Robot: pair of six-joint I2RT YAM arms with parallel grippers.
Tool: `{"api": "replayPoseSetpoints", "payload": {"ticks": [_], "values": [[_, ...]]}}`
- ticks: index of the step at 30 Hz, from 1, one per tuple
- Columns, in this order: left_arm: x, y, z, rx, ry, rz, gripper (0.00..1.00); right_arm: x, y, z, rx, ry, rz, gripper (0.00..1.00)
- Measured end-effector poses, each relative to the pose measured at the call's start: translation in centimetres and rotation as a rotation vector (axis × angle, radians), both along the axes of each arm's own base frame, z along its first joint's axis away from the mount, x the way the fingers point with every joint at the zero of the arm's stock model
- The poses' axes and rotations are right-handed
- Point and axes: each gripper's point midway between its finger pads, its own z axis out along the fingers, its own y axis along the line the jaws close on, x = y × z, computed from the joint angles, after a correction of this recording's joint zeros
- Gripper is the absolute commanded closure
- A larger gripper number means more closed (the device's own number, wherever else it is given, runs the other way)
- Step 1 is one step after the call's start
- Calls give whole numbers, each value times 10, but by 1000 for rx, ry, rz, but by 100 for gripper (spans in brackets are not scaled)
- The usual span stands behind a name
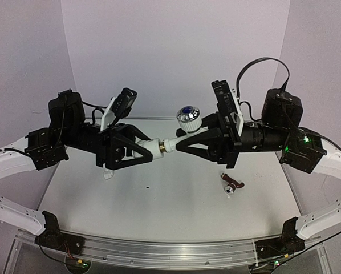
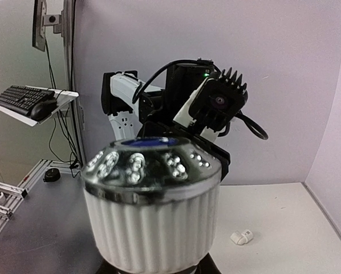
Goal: Install the water faucets
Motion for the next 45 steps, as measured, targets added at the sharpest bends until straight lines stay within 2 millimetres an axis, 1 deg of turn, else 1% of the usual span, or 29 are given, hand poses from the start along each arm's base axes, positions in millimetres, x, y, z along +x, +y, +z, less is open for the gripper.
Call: {"api": "replayPoseSetpoints", "payload": {"ticks": [13,16,20,22,23,25,26,27,28,30,31,32,33,35,38,39,41,42,44,45], "values": [[-7,1,-14,62,-104,58,100,-3,6,-9,-33,246,33,100],[-3,0,-18,69,-165,101,100,4,9,-12,-36,351,4,100],[8,-2,-23,83,-239,175,100,16,12,-18,-39,470,-41,100],[9,-2,-26,90,-275,186,100,22,13,-22,-41,534,-61,100],[13,0,-24,88,-293,217,97,25,12,-23,-40,558,-61,100],[16,1,-24,92,-315,240,78,28,14,-22,-34,579,-59,100],[16,1,-25,97,-317,243,64,29,13,-23,-35,581,-60,100],[17,1,-26,101,-319,248,55,31,13,-24,-36,580,-61,100],[17,1,-26,102,-320,251,44,31,13,-23,-36,577,-60,100],[20,1,-26,105,-329,272,31,34,12,-25,-40,573,-67,100],[22,1,-26,109,-320,285,13,37,12,-26,-42,567,-74,100],[25,2,-26,111,-321,301,3,41,11,-27,-45,557,-83,100],[27,3,-25,113,-320,316,0,43,11,-27,-44,545,-87,100],[30,6,-22,109,-310,344,0,47,9,-25,-46,510,-99,100],[33,18,-7,76,-287,404,0,50,6,-17,-37,429,-106,100],[34,20,-5,72,-283,414,0,50,6,-15,-34,406,-107,100],[36,29,5,49,-249,454,0,50,3,-7,-23,306,-114,100],[37,32,8,45,-238,469,0,50,1,-5,-20,270,-121,100],[44,36,11,44,-183,517,0,50,-6,5,-2,125,-142,100],[46,36,10,47,-164,529,0,49,-8,8,3,83,-145,100]]}}
